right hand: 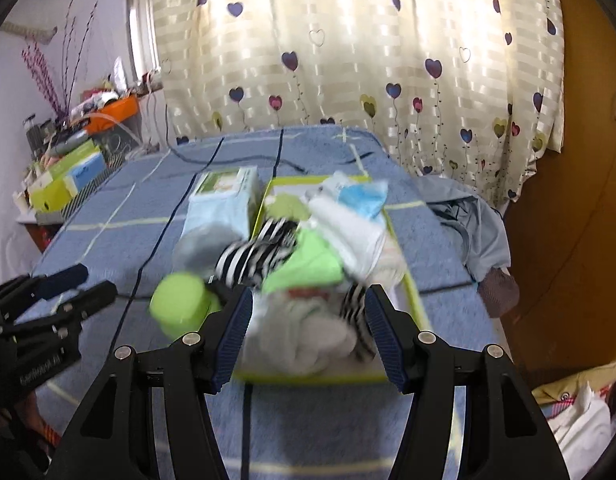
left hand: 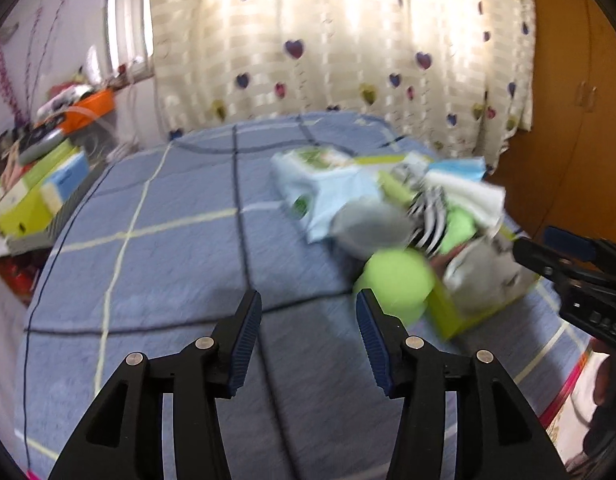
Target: Organize soft objects
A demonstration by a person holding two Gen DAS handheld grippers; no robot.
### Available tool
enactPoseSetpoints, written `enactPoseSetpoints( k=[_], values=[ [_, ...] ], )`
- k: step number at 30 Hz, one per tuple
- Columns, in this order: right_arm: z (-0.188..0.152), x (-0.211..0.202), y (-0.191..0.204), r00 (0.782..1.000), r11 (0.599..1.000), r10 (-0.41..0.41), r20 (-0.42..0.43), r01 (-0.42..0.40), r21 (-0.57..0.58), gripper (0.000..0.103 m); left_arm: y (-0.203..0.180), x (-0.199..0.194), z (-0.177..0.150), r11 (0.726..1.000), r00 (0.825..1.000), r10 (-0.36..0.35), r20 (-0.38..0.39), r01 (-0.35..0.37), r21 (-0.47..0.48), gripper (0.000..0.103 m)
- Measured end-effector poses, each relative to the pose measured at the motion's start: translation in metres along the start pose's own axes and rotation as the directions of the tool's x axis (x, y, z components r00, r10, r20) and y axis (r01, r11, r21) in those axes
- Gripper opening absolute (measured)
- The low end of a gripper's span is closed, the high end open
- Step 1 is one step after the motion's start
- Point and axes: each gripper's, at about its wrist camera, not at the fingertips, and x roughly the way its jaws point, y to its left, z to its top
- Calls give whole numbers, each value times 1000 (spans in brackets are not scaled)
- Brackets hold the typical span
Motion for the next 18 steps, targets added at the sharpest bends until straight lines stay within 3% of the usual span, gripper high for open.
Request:
enactPoseSetpoints(
  k=[5, 18],
  values=[
    [-30, -3, 25, 1000, 999, -6, -24, 5, -45, 59, 25, 7, -27, 997, 996, 64, -58, -66, -28, 49],
    [-65, 23, 62, 990, 996, 0, -139, -12, -86, 59, 35, 20, -57, 992, 986, 103, -134, -111, -56, 49]
  ],
)
